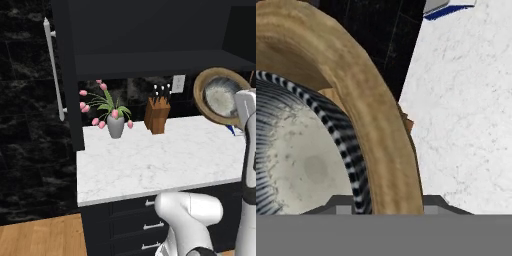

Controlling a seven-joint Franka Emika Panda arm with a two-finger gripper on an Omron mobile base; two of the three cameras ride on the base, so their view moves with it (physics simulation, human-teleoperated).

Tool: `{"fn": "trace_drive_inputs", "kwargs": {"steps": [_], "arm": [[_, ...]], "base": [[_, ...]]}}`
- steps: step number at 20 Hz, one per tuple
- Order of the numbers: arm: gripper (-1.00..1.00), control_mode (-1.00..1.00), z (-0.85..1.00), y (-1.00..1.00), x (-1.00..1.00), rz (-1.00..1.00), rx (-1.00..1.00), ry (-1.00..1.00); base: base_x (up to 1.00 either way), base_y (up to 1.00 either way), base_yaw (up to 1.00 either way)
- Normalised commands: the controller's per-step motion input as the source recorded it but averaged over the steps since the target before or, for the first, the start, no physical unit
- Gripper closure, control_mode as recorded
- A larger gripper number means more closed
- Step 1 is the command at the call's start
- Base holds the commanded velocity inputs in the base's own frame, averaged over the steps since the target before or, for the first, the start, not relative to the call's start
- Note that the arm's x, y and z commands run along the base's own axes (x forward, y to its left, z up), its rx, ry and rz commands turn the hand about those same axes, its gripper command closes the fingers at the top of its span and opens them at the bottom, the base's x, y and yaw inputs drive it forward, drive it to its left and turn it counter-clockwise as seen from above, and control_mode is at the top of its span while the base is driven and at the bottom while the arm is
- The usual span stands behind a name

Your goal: Pick up the bowls on the counter and stack them on top of one another in the open cabinet. Place the smaller bowl on top of the larger bowl.

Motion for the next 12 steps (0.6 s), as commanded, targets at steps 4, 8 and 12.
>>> {"fn": "trace_drive_inputs", "kwargs": {"steps": [4,8,12], "arm": [[1.00,-1.00,0.99,0.29,-0.22,0.09,0.01,-0.01],[1.00,-1.00,0.88,0.38,0.10,0.05,0.00,0.02],[1.00,-1.00,0.42,0.53,0.63,0.00,-0.01,0.05]], "base": [[0.00,0.00,0.00],[0.00,0.00,0.00],[0.00,0.00,0.00]]}}
